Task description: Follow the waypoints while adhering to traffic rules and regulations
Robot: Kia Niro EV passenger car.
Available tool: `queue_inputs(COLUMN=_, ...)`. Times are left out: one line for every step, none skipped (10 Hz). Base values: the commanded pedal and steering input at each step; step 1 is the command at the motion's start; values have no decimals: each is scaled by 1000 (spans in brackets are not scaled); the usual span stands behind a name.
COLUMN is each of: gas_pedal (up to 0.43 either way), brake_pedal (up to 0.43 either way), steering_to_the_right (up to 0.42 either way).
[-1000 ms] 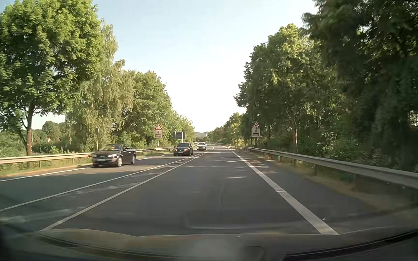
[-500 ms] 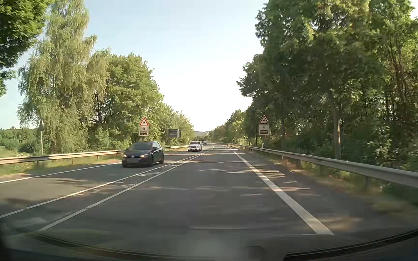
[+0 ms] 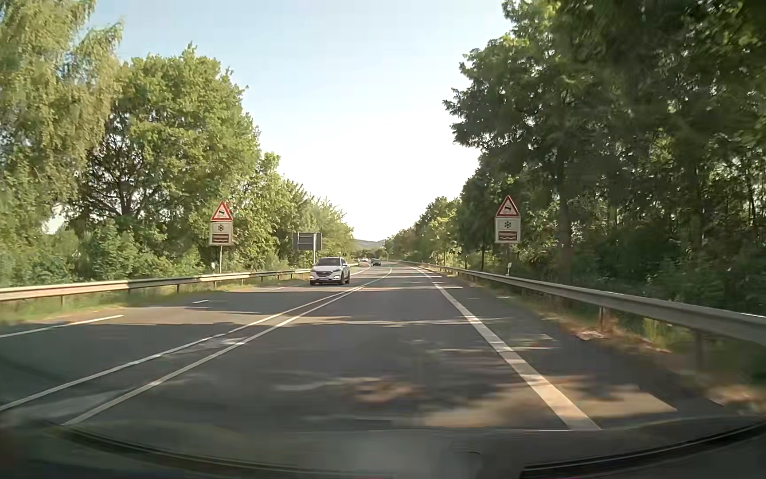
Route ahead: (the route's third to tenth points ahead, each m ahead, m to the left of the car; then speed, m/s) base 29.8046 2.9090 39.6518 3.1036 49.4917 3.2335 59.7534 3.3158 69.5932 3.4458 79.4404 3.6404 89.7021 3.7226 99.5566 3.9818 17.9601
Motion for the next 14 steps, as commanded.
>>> queue_inputs(gas_pedal=280, brake_pedal=6, steering_to_the_right=-2)
queue_inputs(gas_pedal=280, brake_pedal=6, steering_to_the_right=-2)
queue_inputs(gas_pedal=280, brake_pedal=6, steering_to_the_right=-2)
queue_inputs(gas_pedal=280, brake_pedal=6, steering_to_the_right=-2)
queue_inputs(gas_pedal=280, brake_pedal=6, steering_to_the_right=-3)
queue_inputs(gas_pedal=280, brake_pedal=6, steering_to_the_right=-4)
queue_inputs(gas_pedal=280, brake_pedal=6, steering_to_the_right=-4)
queue_inputs(gas_pedal=280, brake_pedal=6, steering_to_the_right=-4)
queue_inputs(gas_pedal=268, brake_pedal=6, steering_to_the_right=-3)
queue_inputs(gas_pedal=260, brake_pedal=6, steering_to_the_right=-2)
queue_inputs(gas_pedal=260, brake_pedal=6, steering_to_the_right=-2)
queue_inputs(gas_pedal=260, brake_pedal=6, steering_to_the_right=-2)
queue_inputs(gas_pedal=260, brake_pedal=6, steering_to_the_right=-1)
queue_inputs(gas_pedal=260, brake_pedal=6, steering_to_the_right=-1)
